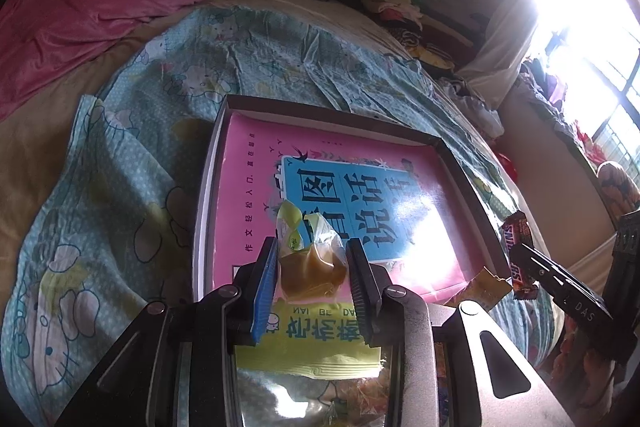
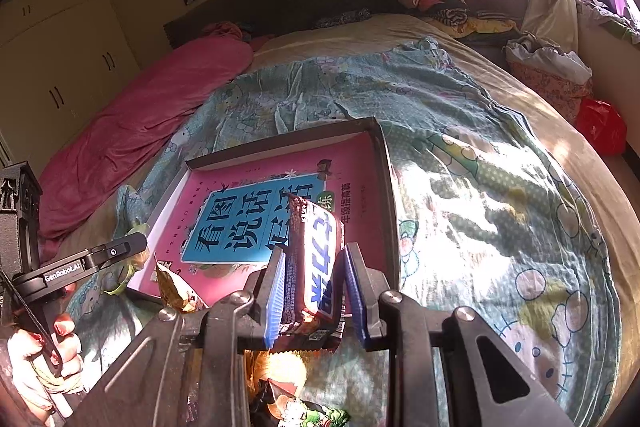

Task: Organize snacks
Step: 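Carry the yellow-green packet with the left tool while the right tool carries the chocolate bar over the tray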

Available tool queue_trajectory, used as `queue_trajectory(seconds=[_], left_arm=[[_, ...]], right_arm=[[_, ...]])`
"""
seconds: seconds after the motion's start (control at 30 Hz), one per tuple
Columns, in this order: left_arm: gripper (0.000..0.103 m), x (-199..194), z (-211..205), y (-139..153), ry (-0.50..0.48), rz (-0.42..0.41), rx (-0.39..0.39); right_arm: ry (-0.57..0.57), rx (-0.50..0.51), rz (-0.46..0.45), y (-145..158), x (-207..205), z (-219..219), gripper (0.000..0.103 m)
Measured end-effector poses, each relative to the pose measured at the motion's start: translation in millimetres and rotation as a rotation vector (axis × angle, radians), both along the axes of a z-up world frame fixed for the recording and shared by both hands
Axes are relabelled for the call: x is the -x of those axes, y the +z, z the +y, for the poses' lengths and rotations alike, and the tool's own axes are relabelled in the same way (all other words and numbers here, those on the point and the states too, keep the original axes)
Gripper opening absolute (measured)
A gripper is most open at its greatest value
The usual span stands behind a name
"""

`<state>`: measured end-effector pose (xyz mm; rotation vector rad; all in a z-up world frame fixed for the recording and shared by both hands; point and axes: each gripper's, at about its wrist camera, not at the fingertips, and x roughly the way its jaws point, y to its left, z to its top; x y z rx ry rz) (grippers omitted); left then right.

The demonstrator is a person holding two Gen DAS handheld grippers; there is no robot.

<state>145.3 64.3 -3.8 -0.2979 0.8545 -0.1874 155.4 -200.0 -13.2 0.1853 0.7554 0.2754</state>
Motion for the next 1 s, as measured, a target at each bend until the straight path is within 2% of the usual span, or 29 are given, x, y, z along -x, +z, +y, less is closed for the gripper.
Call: queue_trajectory(seconds=[0.47,1.0], left_arm=[[0.035,-13.5,-8.8,-13.6,-0.027,0.015,-0.044],[0.035,-15.1,-16.7,-20.9,-0.052,0.022,-0.074]], right_arm=[[-0.025,0.009,0.019,-9.5,-26.9,6.5,0.029],[-0.044,0.086,0.046,-29.0,-34.3,6.6,0.029]])
